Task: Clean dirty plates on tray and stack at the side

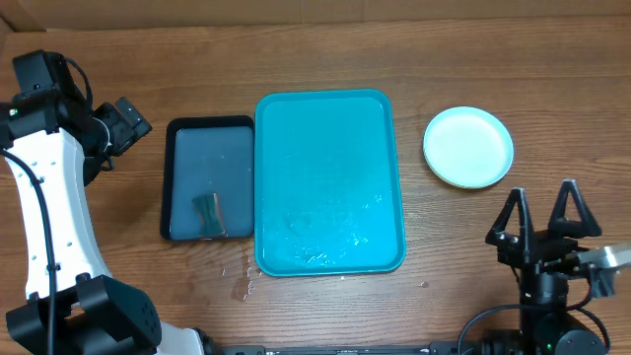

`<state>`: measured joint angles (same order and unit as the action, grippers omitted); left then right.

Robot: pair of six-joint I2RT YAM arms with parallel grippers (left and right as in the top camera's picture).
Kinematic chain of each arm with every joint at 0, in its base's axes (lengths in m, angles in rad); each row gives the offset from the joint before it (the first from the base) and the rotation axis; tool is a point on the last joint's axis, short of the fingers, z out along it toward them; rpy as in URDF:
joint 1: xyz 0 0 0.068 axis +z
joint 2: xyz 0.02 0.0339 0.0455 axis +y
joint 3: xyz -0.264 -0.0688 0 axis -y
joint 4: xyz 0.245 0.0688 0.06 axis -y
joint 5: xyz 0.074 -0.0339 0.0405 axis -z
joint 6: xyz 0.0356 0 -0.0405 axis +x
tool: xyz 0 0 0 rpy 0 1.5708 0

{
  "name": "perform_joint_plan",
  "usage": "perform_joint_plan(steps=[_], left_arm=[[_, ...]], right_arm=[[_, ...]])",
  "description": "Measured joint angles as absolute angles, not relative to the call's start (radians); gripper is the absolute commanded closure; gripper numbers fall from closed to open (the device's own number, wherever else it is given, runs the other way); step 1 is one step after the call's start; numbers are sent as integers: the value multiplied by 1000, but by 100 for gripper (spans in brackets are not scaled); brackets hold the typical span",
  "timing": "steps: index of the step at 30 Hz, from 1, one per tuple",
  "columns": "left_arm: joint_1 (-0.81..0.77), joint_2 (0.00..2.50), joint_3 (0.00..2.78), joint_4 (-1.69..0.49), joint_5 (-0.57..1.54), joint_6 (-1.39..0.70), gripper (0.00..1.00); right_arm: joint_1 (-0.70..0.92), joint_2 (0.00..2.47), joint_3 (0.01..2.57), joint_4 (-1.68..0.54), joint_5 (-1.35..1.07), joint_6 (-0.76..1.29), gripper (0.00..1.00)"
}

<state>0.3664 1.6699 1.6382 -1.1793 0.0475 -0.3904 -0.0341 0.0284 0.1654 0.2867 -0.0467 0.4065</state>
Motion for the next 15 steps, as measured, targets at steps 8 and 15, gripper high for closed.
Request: perform_joint_plan(steps=[8, 15], left_arm=[[366, 1670, 1638, -1179, 47, -390, 0], [366, 1670, 1638, -1179, 47, -390, 0]], right_arm=[[-34, 14, 136, 178, -57, 339, 0], [-34, 15, 104, 43, -71, 262, 0]])
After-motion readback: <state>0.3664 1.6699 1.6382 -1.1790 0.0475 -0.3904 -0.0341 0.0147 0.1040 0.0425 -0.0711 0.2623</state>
